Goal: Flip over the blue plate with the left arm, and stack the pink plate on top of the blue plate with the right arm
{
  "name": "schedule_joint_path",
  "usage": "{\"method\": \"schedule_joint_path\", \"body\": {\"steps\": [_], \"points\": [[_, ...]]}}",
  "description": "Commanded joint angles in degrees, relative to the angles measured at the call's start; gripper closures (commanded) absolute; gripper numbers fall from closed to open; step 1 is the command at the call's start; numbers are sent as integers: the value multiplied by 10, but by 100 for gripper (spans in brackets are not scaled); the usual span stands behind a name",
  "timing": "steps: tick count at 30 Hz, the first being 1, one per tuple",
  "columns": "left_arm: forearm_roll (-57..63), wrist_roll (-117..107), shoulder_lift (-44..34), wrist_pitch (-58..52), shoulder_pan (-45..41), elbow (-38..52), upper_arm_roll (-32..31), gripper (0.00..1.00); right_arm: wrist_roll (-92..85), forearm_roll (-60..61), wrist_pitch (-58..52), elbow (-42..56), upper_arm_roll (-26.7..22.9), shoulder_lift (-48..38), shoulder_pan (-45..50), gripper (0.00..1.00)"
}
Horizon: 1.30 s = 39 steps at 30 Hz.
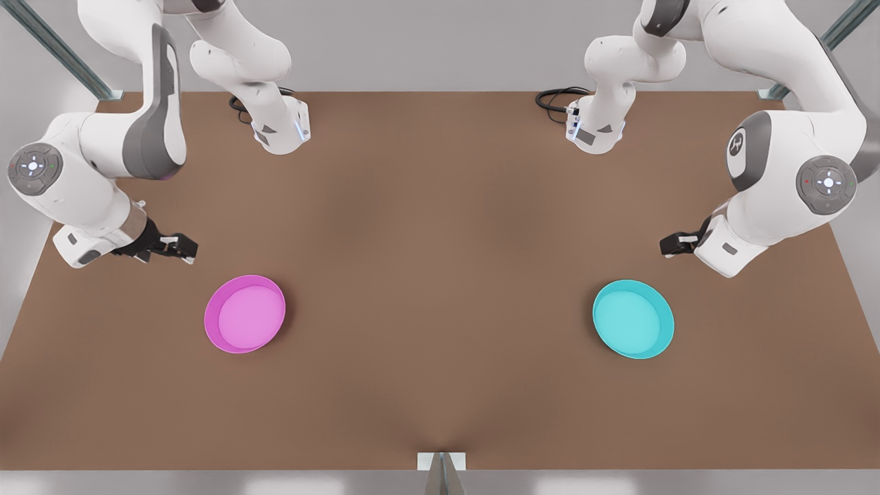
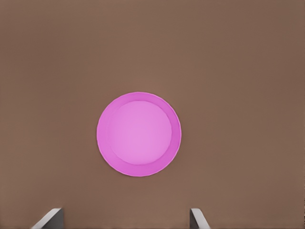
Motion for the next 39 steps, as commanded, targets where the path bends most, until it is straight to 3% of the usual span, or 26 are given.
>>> {"method": "schedule_joint_path", "body": {"steps": [1, 4, 6, 9, 12, 17, 22, 25, 29, 30, 31, 32, 33, 39], "points": [[-1, 0, 1, 0, 0, 0, 0, 0, 0, 0, 0, 0, 0, 0, 0, 0], [-60, -1, 23, 5, 9, 0, 11, 0, -8, 0, -3, 0, -5, 1, -2, 0], [-149, 6, 55, 53, 23, -4, 61, 0, -9, 3, -4, 6, -9, 33, -16, 0], [-244, 147, 117, 70, 94, -11, 76, 0, -76, 66, 19, 7, -8, 72, -63, 0], [-290, 293, 133, 142, 139, -89, 76, 0, -142, 79, 44, 15, -5, 117, -92, 0], [-319, 407, 203, 187, 171, -99, 76, 0, -171, 103, 69, -4, -5, 130, -94, 0], [-341, 455, 265, 236, 178, -98, 76, 0, -145, 11, 62, 14, 0, 111, -74, 0], [-349, 468, 289, 257, 178, -98, 76, 0, -77, 9, 8, 28, 6, 112, -73, 0], [-353, 493, 320, 280, 178, -95, 76, 0, -80, 9, 15, 26, 6, 108, -73, 0], [-353, 493, 324, 281, 178, -93, 76, 2, -83, 11, 25, 23, 5, 108, -74, 0], [-354, 493, 324, 281, 178, -93, 75, 29, -82, 11, 34, 22, 6, 101, -73, 0], [-354, 493, 325, 281, 178, -93, 75, 47, -80, 12, 32, 22, 7, 99, -72, 0], [-354, 493, 325, 281, 178, -93, 75, 56, -83, 12, 33, 22, 7, 100, -73, 0], [-347, 488, 321, 298, 169, -93, 74, 58, -79, 7, 37, 28, 6, 106, -73, 0]]}}
